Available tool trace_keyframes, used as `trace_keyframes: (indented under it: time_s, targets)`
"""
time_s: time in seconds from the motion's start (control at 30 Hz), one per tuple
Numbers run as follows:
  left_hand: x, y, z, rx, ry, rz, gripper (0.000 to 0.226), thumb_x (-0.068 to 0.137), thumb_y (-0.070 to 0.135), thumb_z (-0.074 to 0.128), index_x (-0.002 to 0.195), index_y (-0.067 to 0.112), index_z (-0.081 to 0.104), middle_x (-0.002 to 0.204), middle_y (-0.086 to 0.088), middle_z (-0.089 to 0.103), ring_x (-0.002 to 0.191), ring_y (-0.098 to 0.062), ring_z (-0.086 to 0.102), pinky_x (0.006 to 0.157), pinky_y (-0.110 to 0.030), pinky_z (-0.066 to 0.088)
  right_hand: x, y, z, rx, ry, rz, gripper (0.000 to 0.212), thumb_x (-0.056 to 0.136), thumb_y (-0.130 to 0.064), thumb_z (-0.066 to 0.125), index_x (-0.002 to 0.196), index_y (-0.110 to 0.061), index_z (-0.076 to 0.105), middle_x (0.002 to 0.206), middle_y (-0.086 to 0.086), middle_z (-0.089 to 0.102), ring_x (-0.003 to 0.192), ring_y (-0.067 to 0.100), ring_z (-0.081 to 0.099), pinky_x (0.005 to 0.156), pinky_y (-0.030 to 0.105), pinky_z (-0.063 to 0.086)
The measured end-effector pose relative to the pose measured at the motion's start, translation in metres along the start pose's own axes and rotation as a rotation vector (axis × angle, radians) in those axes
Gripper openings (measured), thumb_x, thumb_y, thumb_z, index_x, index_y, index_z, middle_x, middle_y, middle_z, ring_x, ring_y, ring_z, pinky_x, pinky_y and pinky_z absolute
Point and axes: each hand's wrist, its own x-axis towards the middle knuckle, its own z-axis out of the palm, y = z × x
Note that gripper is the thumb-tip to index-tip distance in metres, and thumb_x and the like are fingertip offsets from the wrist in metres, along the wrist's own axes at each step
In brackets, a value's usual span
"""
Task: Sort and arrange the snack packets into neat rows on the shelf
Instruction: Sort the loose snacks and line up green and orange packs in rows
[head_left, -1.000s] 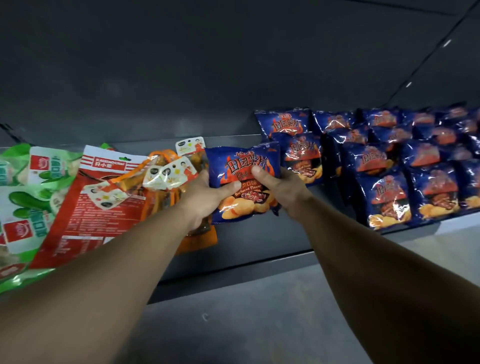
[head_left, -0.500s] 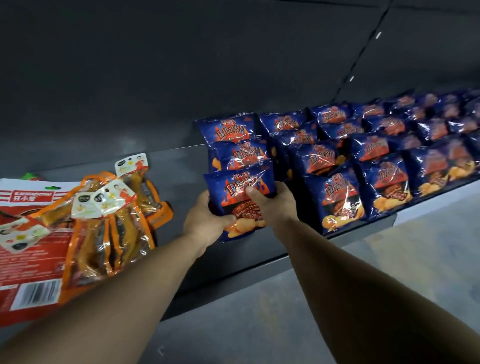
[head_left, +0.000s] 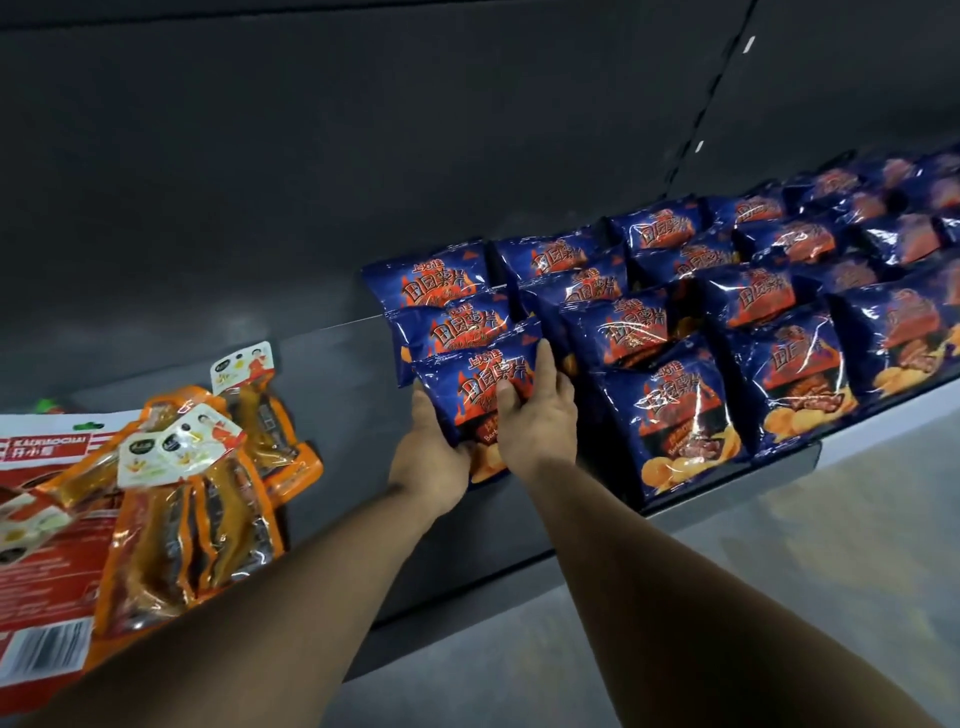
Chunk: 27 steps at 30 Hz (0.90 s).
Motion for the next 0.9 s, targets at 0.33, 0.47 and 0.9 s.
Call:
trace_keyframes:
  time_s: [0.33, 0.47, 0.9]
  targets:
    - [0.015, 0.001, 0.000, -0.005, 0.003, -0.028, 0.080, 0.091, 0.016, 0.056, 0.152, 0.026, 0.004, 0.125, -0.007, 0.058, 0.108, -0.028, 0.057, 0.086, -0.032, 0.047, 0.010, -0.003, 0.002, 0.039, -0.011, -0.013, 0.063, 0.100, -0.039, 0.038, 0.152, -0.032, 0.004, 0.158, 0.007, 0.013, 0.143, 0.027, 0.018, 0.116, 0.044, 0.022]
    - [0.016, 0.002, 0.000, -0.015, 0.004, -0.042, 0.080, 0.091, 0.016, 0.056, 0.152, 0.025, 0.005, 0.124, -0.006, 0.058, 0.104, -0.025, 0.057, 0.078, -0.027, 0.043, 0.009, -0.005, 0.002, -0.016, -0.004, -0.008, 0.063, 0.100, -0.040, 0.038, 0.152, -0.031, 0.004, 0.157, 0.008, 0.015, 0.143, 0.027, 0.018, 0.115, 0.046, 0.022]
    - [0.019, 0.011, -0.007, -0.039, 0.105, -0.037, 0.084, 0.089, 0.038, 0.057, 0.153, 0.027, 0.003, 0.135, -0.005, 0.051, 0.119, -0.028, 0.052, 0.094, -0.034, 0.044, 0.002, -0.020, -0.006, -0.080, 0.134, -0.006, 0.071, 0.096, -0.043, 0.046, 0.152, -0.023, 0.009, 0.154, 0.011, 0.017, 0.139, 0.028, 0.022, 0.114, 0.043, 0.023]
